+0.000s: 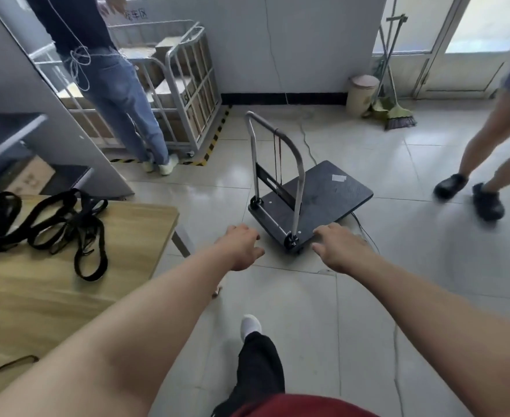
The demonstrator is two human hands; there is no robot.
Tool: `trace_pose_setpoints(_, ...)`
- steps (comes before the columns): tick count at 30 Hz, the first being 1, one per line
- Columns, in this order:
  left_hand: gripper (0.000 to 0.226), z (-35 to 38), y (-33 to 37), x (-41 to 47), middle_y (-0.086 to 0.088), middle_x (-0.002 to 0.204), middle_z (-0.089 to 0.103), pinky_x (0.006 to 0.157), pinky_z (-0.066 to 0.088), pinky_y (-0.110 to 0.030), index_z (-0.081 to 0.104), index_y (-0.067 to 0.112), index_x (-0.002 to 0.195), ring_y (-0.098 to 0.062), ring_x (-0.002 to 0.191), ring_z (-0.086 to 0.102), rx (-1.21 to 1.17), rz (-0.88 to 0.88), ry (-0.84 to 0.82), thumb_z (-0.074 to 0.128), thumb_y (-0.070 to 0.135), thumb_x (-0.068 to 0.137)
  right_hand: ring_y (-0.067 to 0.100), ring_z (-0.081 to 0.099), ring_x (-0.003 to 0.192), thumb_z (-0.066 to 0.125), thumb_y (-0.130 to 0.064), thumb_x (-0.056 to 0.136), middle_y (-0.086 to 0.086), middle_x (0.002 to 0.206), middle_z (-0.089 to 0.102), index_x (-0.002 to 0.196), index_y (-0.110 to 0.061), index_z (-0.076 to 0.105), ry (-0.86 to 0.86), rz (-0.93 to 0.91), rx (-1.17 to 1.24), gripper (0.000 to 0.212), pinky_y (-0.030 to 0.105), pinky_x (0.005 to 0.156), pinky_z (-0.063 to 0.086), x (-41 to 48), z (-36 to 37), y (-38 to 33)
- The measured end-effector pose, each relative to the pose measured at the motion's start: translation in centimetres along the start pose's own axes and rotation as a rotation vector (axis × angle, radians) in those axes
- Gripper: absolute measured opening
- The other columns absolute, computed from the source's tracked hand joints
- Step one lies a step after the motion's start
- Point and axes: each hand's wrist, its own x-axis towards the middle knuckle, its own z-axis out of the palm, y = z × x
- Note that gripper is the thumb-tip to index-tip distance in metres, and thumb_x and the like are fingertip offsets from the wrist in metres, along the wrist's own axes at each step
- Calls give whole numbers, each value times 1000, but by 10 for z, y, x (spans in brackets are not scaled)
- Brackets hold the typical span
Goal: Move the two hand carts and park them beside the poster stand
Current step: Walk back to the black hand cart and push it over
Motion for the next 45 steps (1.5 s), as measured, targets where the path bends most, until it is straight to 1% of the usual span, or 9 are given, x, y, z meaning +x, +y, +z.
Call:
trace_pose_setpoints(7,46,-84,-35,131,-7,142,40,105,34,-46,44,20,135,-28,133,31,-39,71,41,48,41,96,28,44,125,42,-38,94,5,137,46,131,-22,47,18,71,-4,40,48,99,38,132,-46,-35)
trace_pose_setpoints(15,49,-161,-63,246,-8,141,42,109,34,-49,43,18,137,-31,131,34,29,112,46,51,41,94,30,44,125,43,-40,95,6,139,45,136,-23,43,42,127,29,44,49,98,38,250,-72,-56)
trace_pose_setpoints(22,47,-197,-74,349,-8,141,41,108,35,-47,44,19,136,-30,130,34,95,135,-2,51,39,95,30,41,124,47,-41,93,5,139,40,141,-22,29,140,127,71,55,50,96,39,363,-80,-51)
trace_pose_setpoints(25,51,-214,-73,394,-9,142,41,109,34,-48,40,17,140,-29,131,34,94,145,-18,52,37,95,30,41,126,47,-43,93,5,142,38,143,-23,27,79,164,112,58,50,98,38,406,-83,-47)
trace_pose_setpoints(30,52,-251,-77,460,-9,144,39,107,37,-50,37,17,140,-30,131,33,128,172,36,53,37,94,31,44,125,44,-46,93,6,141,42,140,-24,33,-29,174,133,52,50,96,38,461,-91,-42)
trace_pose_setpoints(35,53,-252,-81,502,-9,143,38,108,35,-48,36,20,140,-31,132,32,367,292,-53,51,42,93,28,48,117,43,-46,93,5,128,51,123,-28,48,-140,137,192,36,45,93,41,477,-86,-45)
trace_pose_setpoints(38,47,-254,-81,530,-7,140,41,109,31,-48,40,26,138,-31,130,33,445,369,-115,45,44,95,27,48,116,41,-49,92,2,126,51,123,-32,46,-174,164,229,36,44,92,38,483,-84,-46)
trace_pose_setpoints(41,40,-262,-74,560,-5,134,48,106,32,-48,47,28,130,-29,126,38,513,443,-190,41,46,96,26,49,115,40,-56,90,1,121,52,124,-41,44,-171,203,156,37,43,90,39,493,-92,-46)
trace_pose_setpoints(45,32,-268,-71,594,-4,121,57,96,41,-44,51,26,119,-26,115,47,645,619,-268,43,46,95,24,55,100,43,-64,85,-7,93,51,104,-47,50,-172,327,203,27,39,81,46,507,-97,-51)
